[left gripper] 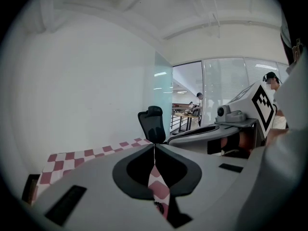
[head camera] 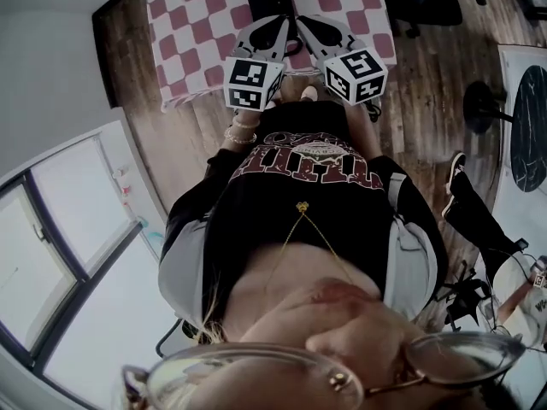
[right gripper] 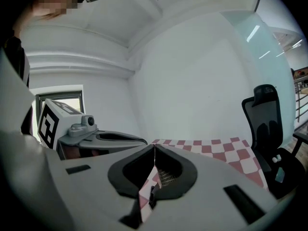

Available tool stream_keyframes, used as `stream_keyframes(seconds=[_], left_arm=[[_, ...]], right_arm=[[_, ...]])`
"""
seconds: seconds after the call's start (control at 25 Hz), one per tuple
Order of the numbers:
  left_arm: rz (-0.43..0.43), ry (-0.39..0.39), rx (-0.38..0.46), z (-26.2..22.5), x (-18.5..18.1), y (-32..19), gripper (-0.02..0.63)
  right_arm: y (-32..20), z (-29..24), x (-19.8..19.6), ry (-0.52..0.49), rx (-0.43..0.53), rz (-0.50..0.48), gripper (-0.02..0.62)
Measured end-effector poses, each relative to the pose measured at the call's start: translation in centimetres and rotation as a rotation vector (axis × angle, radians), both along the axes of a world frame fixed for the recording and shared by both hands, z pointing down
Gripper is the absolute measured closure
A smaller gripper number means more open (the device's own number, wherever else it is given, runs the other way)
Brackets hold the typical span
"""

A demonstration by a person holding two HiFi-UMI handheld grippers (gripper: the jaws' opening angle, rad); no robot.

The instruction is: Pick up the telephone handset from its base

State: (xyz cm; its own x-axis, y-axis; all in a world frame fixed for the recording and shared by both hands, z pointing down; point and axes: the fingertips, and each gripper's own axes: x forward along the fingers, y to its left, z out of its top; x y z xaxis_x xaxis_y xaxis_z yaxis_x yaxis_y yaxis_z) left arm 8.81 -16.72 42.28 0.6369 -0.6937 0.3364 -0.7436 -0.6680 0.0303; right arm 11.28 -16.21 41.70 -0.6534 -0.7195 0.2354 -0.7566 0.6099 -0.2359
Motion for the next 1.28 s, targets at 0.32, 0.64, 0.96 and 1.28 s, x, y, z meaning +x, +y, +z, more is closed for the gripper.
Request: stream_keyframes(seconds=[0.32,0.64,0.96,1.28], left_arm=[[-0.096,0.008,0.006,0.5,0.0,0.4,0.595],[-0.137,0.001,0.008,0.4,-0.5,0.3,0.595],[-0.11,-0.007,0.0,1.1,-1.3,-1.5,0.595],[-0.08,0.007,-0.006,0.9,-2.1,-4.9,0.595]], right_arm=[[-0.1,0.6,-0.2,0.017,0.0,-0.123,0.575],[-0.1,1.0,-0.5,0.015,-0.01,-0.173,0.575],[-1.4,1.6,-1.0,0.017,-0.025,-0.141,0.575],[-4.4,1.4,-1.1,0.017,-0.031,-0.093,0.575]])
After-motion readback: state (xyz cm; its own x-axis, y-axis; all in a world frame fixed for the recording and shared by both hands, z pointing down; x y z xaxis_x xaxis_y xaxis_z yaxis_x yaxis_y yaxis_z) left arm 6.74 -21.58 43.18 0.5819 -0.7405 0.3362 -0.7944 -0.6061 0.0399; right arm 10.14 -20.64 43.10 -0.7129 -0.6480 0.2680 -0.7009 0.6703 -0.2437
